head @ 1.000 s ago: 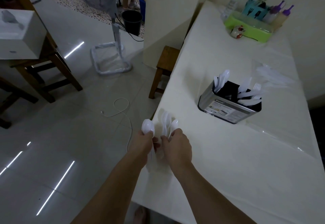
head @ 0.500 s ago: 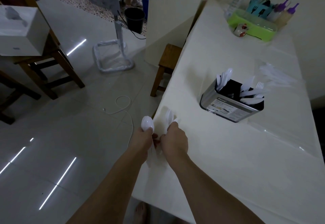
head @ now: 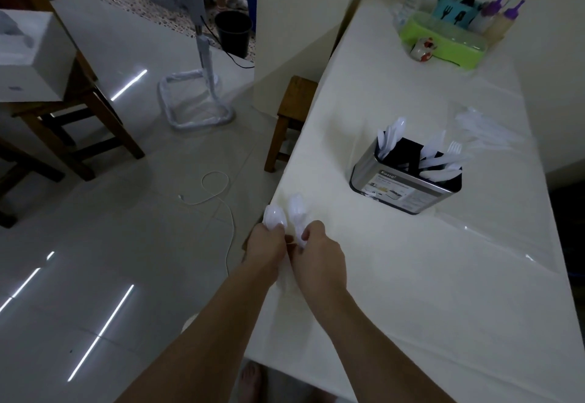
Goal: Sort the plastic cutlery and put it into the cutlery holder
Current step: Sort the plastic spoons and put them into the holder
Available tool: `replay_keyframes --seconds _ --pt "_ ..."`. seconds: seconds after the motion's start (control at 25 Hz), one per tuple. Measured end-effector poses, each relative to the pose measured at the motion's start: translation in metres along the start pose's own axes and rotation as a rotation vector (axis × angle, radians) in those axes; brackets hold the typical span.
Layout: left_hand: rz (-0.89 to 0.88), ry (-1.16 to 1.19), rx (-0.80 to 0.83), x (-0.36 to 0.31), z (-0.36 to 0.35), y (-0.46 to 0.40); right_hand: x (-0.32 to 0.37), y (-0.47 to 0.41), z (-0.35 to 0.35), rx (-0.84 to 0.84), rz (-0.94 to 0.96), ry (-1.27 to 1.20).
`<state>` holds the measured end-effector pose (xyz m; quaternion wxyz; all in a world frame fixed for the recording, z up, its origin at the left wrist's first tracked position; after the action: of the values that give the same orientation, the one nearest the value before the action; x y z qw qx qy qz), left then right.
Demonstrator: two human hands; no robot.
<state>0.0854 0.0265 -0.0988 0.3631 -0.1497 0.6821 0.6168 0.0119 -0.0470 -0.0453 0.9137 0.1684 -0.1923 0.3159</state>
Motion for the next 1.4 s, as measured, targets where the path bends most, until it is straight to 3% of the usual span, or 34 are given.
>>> replay_keyframes --seconds 0.52,0.8,0.92,1.04,1.12,1.2,1.28,1.36,1.4 --pt "-0.007 0.062 0.295 0.000 -0.079 0.030 -0.044 0.006 0.022 -0.185 0.252 0.234" --pt "-0.079 0.057 0.375 -0.004 -0.098 0.045 -0.065 0.008 0.044 -0.166 0.201 -0.017" --pt "-0.127 -0.032 0.353 -0.007 -0.100 0.044 -0.073 0.009 0.060 -0.175 0.182 -0.235" --pt "-0.156 -0.024 0.407 -0.011 -0.104 0.048 -0.089 -0.004 0.078 -0.264 0.032 -0.464" --pt "-0.149 -0.011 0.462 -0.014 -0.105 0.052 -0.104 -0.023 0.090 -0.300 -0.074 -0.492" --pt "-0.125 -0.033 0.513 -0.015 -0.105 0.055 -0.111 -0.043 0.099 -0.139 -0.115 -0.590" --pt "-0.137 -0.106 0.545 -0.017 -0.106 0.058 -0.110 -0.054 0.107 0.079 -0.150 -0.844" --pt "-0.175 -0.182 0.564 -0.019 -0.106 0.060 -0.110 -0.058 0.112 0.155 -0.196 -0.975" --pt "-0.180 -0.188 0.575 -0.020 -0.107 0.061 -0.111 -0.059 0.113 0.138 -0.200 -0.921"
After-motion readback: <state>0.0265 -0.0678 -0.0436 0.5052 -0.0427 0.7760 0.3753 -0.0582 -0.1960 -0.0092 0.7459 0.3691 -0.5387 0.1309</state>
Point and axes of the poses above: each hand's wrist, its own y-axis away from the middle knuckle, its own z-axis out of the back of the hand, x = y × z, the point moved 4 cm from there along -y, towards the middle knuckle, and after that the axes turned 5 degrees about -x, right-handed, at the moved point
